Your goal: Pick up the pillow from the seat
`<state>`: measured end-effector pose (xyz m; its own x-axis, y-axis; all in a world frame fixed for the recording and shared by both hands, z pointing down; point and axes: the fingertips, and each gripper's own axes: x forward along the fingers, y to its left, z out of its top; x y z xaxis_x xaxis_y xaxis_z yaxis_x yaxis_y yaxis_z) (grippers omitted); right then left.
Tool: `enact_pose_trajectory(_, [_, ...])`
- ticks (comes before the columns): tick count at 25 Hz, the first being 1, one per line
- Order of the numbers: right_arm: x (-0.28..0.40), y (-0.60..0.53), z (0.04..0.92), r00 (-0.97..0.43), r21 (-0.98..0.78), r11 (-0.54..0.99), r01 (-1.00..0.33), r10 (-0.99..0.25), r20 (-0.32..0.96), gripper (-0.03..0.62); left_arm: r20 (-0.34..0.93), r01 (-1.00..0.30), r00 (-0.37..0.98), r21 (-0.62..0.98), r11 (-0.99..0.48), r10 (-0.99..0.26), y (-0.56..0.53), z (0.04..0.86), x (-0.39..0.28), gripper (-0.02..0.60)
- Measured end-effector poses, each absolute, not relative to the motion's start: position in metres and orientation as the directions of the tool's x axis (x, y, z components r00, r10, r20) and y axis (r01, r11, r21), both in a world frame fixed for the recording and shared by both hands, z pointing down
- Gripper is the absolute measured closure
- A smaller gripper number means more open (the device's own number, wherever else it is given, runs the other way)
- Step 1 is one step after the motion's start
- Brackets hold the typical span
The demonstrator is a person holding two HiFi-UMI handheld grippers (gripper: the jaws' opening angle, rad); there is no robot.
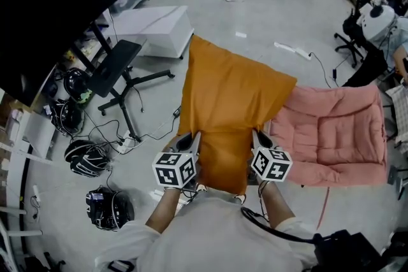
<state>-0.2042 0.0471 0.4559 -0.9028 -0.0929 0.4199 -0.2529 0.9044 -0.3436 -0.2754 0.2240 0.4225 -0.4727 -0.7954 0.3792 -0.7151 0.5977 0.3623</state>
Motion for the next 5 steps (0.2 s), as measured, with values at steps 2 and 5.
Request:
enact_pose_trajectory(2, [-0.2033,0.0470,0.4556,-0.903,-0.342,0.905,-0.251,-0.092,0.419,0.560,0.380,-0.715,-0.473,0.362,0.599,-0.795,0.2240,0.4221,-0.2743,0.563])
enact_pose_trajectory(5, [-0.2018,0.0466,0.4534,-0.904,-0.337,0.907,-0.251,-0.096,0.417,0.560,0.380,-0.714,-0.474,0.362,0.599,-0.794,0.2240,0.4206,-0.2727,0.563])
